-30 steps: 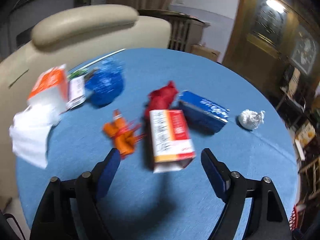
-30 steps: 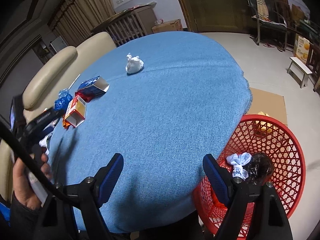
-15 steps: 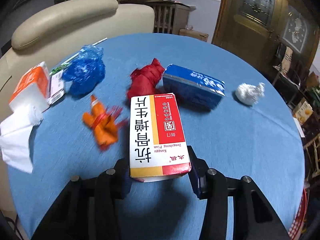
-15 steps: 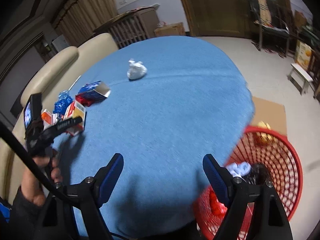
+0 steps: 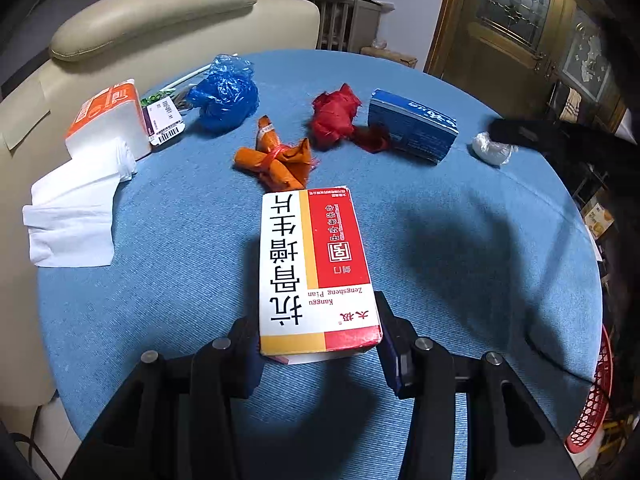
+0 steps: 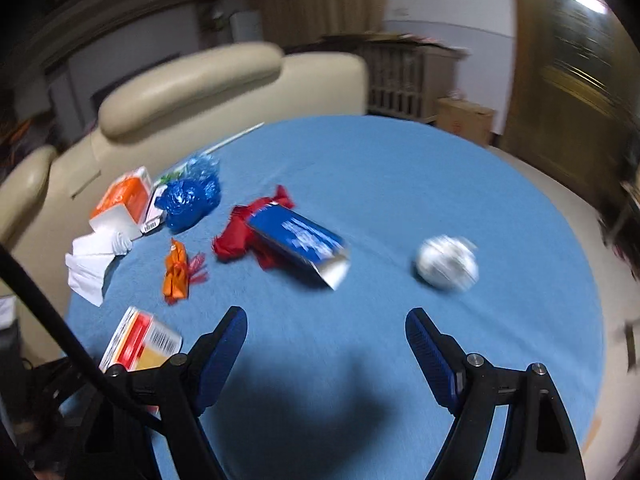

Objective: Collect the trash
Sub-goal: 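Grasp the white-and-red medicine box with the left tool while the right tool grasps the blue toothpaste box, then carry the blue toothpaste box to the red basket and release it with the right tool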

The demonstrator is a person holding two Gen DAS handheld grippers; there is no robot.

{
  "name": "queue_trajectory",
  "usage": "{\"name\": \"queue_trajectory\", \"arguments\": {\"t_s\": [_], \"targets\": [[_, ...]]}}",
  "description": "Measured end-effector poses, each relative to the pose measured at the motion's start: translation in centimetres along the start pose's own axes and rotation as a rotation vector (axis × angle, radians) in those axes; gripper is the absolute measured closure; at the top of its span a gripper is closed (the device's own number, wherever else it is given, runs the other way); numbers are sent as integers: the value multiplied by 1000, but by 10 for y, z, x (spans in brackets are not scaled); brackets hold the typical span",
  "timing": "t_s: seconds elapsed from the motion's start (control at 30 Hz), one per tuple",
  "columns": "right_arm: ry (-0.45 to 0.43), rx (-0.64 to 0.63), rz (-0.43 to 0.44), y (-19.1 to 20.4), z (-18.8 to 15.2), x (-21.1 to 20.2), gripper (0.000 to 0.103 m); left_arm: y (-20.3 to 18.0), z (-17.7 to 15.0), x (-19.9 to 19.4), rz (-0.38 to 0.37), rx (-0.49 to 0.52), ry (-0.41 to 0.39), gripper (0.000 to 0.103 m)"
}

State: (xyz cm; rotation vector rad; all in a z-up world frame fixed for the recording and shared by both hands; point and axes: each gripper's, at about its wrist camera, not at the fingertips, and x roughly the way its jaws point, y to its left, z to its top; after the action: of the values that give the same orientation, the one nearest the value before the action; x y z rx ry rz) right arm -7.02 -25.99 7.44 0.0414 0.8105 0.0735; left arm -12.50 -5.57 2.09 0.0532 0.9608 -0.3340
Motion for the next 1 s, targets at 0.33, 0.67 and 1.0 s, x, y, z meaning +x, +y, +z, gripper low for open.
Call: {"name": "queue_trajectory", "arguments": {"t_s": [0.33, 0.67, 1.0], "targets": [[173, -227, -10, 24, 52, 102, 19, 8, 4, 5, -18, 9, 9, 54], [191, -40, 73, 4, 31, 84, 49, 12, 4, 6, -34, -13, 15, 54], [117, 187, 54, -12, -51, -11, 49, -3, -8, -20, -38, 12, -29, 55]]}}
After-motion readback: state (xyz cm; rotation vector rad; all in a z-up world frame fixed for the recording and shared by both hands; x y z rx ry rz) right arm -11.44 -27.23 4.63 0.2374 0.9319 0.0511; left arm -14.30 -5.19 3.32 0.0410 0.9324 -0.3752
